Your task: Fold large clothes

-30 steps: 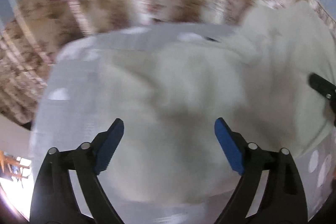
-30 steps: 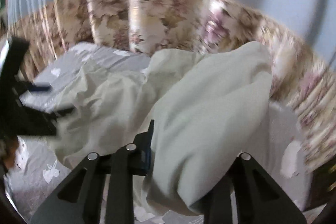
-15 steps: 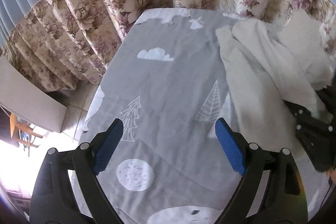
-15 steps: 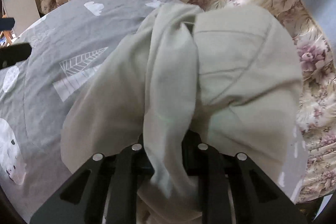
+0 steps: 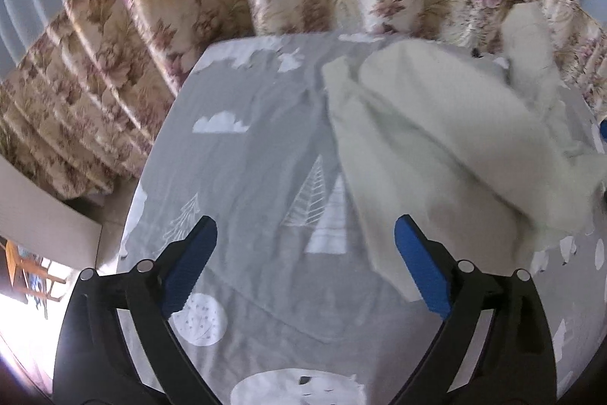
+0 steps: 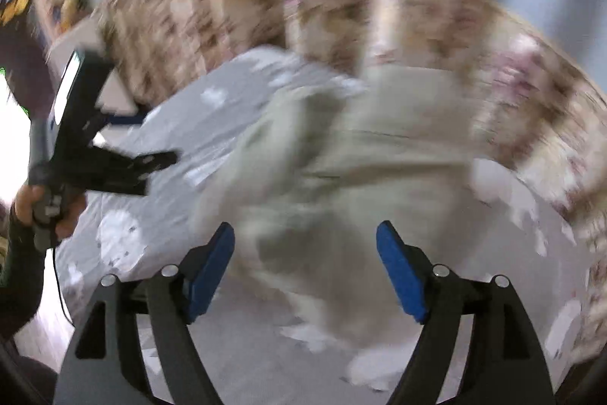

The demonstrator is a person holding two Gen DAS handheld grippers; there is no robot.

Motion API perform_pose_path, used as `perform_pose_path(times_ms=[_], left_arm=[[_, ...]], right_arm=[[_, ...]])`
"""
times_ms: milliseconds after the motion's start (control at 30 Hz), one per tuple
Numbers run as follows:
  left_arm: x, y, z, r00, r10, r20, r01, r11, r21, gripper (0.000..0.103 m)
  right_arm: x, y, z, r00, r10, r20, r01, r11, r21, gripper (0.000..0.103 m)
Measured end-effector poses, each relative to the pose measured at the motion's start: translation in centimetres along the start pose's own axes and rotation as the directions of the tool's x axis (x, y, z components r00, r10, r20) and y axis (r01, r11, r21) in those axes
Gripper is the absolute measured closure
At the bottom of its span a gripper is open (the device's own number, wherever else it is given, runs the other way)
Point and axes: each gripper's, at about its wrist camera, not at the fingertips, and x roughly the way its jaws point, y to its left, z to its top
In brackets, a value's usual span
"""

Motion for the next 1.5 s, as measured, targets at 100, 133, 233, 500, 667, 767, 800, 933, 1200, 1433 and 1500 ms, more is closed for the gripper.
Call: perform_pose_path(times_ms=[100, 133, 233, 500, 667, 767, 800, 933, 1200, 1433, 1500], left_arm=[[-0.5, -1.9, 0.9, 0.998, -0.055, 0.013, 0.055, 0.998, 0.010, 0.007], [-0.7, -2.9, 1.3, 0.996, -0.084, 0.017, 0.084, 0.996, 0.016, 0.007], [-1.0, -5.4, 2.4, 0.989, -0.143, 0.031, 0.142, 0.989, 0.032, 0.007], [-0.2, -12.0, 5.6, 0.973, -0.229, 0.038, 0.225, 0.970, 0.087, 0.006], [1.4, -15.5, 6.5, 0.962, -0.271, -0.003, 0.269, 0.952, 0.148, 0.006], [3.3, -16.7, 6.3, 0.972, -0.233, -0.032, 0.235, 0.954, 0.188, 0.042], [3.9, -16.6, 6.2, 0.961, -0.268, -0.062, 0.275, 0.943, 0.188, 0.068], [4.7, -14.8, 5.9, 0.950, -0.300, -0.085, 0.310, 0.941, 0.138, 0.095], [0.2, -9.5, 3.0, 0.971, -0.236, -0.047, 0.240, 0.956, 0.168, 0.096], [2.7, -4.7, 0.3, 0.957, -0.272, -0.103, 0.279, 0.959, 0.058, 0.095], [4.3, -4.0, 1.2, 0.953, -0.283, -0.109, 0.285, 0.959, 0.006, 0.095]], right_arm=[[-0.5, -5.8, -1.3, 0.999, -0.024, 0.034, 0.019, 0.988, 0.156, 0.025], [-0.3, -7.6, -1.8, 0.999, -0.016, 0.045, 0.007, 0.979, 0.204, 0.025], [1.5, -11.6, -3.4, 0.999, -0.017, 0.050, 0.001, 0.954, 0.300, 0.025], [7.1, -14.9, -5.9, 0.982, 0.171, 0.077, -0.187, 0.898, 0.397, 0.048], [8.6, -14.0, -5.6, 0.965, 0.248, 0.086, -0.262, 0.884, 0.387, 0.060], [8.7, -13.5, -5.6, 0.963, 0.256, 0.084, -0.269, 0.887, 0.376, 0.063], [8.6, -13.4, -5.5, 0.966, 0.247, 0.081, -0.259, 0.893, 0.369, 0.063], [7.3, -13.5, -5.2, 0.972, 0.206, 0.114, -0.233, 0.905, 0.356, 0.061], [6.6, -7.3, -1.7, 0.973, 0.212, 0.090, -0.226, 0.953, 0.203, 0.061], [8.6, -3.6, -0.1, 0.986, 0.161, 0.038, -0.164, 0.981, 0.104, 0.060], [9.5, -3.2, 0.7, 0.992, 0.123, 0.034, -0.126, 0.989, 0.080, 0.056]])
